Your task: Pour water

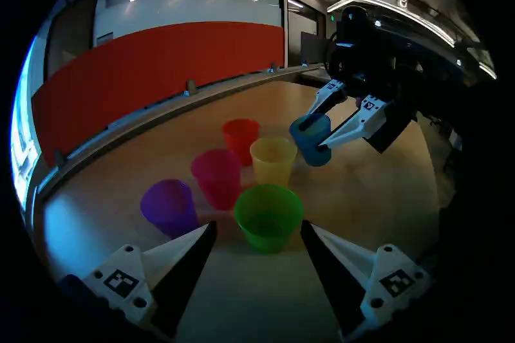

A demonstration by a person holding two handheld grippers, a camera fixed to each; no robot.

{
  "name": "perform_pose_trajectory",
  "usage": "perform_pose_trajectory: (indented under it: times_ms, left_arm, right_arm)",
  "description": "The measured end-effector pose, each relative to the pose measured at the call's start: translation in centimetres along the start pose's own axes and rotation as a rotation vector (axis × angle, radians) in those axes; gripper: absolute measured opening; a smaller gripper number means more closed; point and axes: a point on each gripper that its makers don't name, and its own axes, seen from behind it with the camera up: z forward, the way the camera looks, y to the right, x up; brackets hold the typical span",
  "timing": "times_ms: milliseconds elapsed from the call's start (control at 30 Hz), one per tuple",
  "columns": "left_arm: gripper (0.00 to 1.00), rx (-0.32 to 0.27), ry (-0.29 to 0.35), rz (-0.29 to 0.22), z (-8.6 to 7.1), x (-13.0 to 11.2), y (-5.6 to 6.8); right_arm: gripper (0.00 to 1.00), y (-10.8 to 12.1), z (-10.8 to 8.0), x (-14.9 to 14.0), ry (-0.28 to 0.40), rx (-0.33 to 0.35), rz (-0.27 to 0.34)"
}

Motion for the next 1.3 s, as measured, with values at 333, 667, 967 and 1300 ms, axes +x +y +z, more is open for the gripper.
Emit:
perform_pose_trajectory:
  times_ms: [333, 667, 967, 1300]
  left_arm:
    - [0.97, 0.003, 0.023, -0.005, -0.9, 0.8, 0.1]
    - [0.97, 0.007, 0.030, -0.008, -1.3, 1.0, -0.1]
    - [0.97, 0.009, 0.031, -0.012, -1.5, 1.0, -0.1]
    - [0.97, -0.002, 0.032, -0.013, -1.4, 1.1, 0.3]
  right_arm:
    - [0.90, 0.1, 0.4, -1.1, -0.027, -0.002, -0.008]
    - [0.90, -0.1, 0.8, -1.9, -0.049, -0.005, -0.033]
    - [0.91, -0.2, 0.7, -2.1, -0.050, -0.006, -0.054]
    - [0.93, -0.2, 0.1, -3.2, -0.069, -0.014, -0.046]
